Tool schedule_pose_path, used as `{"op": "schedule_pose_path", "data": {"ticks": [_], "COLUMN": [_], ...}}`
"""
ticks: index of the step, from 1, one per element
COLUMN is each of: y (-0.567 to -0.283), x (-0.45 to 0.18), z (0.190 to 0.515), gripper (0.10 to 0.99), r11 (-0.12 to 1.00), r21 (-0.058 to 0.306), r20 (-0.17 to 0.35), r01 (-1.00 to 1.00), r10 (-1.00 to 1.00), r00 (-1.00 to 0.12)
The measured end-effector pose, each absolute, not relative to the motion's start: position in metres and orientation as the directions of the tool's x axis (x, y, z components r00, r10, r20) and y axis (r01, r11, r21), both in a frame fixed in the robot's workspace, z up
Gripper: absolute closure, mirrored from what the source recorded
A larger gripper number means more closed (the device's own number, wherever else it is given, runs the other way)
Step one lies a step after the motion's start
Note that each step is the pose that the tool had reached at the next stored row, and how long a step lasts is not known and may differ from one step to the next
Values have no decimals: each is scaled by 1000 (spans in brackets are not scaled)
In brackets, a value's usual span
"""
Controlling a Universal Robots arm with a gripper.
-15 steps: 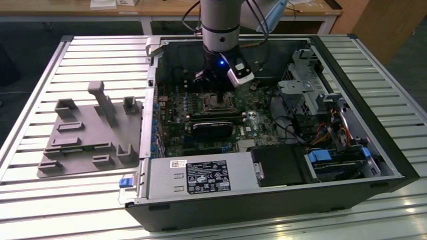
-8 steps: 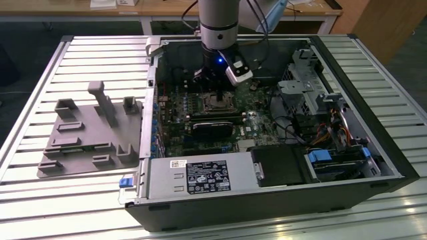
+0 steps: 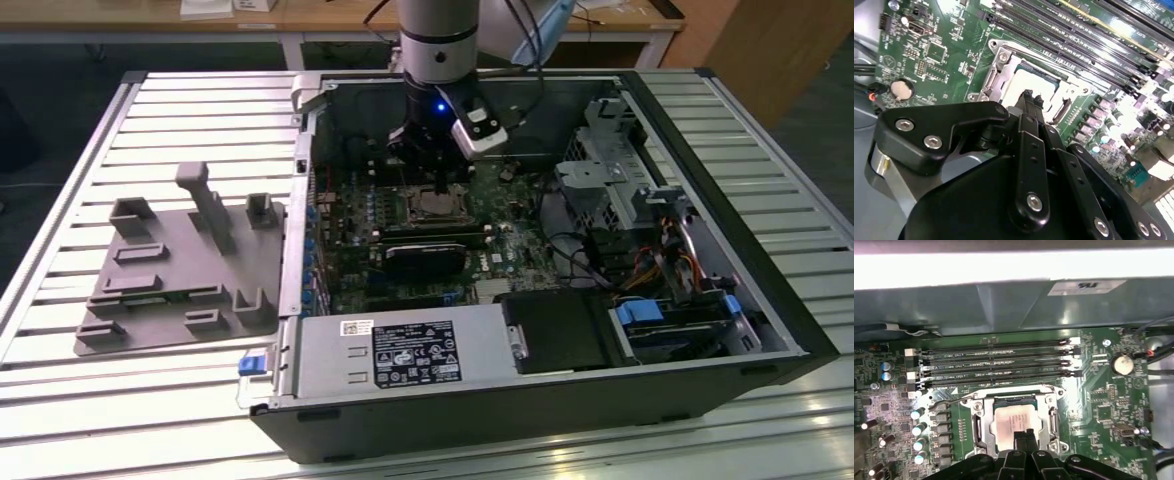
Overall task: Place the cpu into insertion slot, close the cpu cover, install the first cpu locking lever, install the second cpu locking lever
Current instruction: 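Close the cpu cover, then install the first cpu locking lever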
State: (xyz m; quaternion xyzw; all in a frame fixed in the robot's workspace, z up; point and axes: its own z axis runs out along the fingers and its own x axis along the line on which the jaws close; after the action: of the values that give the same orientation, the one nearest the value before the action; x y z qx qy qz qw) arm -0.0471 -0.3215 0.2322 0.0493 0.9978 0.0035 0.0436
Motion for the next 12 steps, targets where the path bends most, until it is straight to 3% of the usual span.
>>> {"op": "schedule_pose_path", "data": {"ticks": [12], "y": [-321], "x": [-47], "z": [243], "gripper": [984], "r11": [993], "r21": [12], "r20": [-91], "r01": [116], "r10": [116], "r00": [-989]}}
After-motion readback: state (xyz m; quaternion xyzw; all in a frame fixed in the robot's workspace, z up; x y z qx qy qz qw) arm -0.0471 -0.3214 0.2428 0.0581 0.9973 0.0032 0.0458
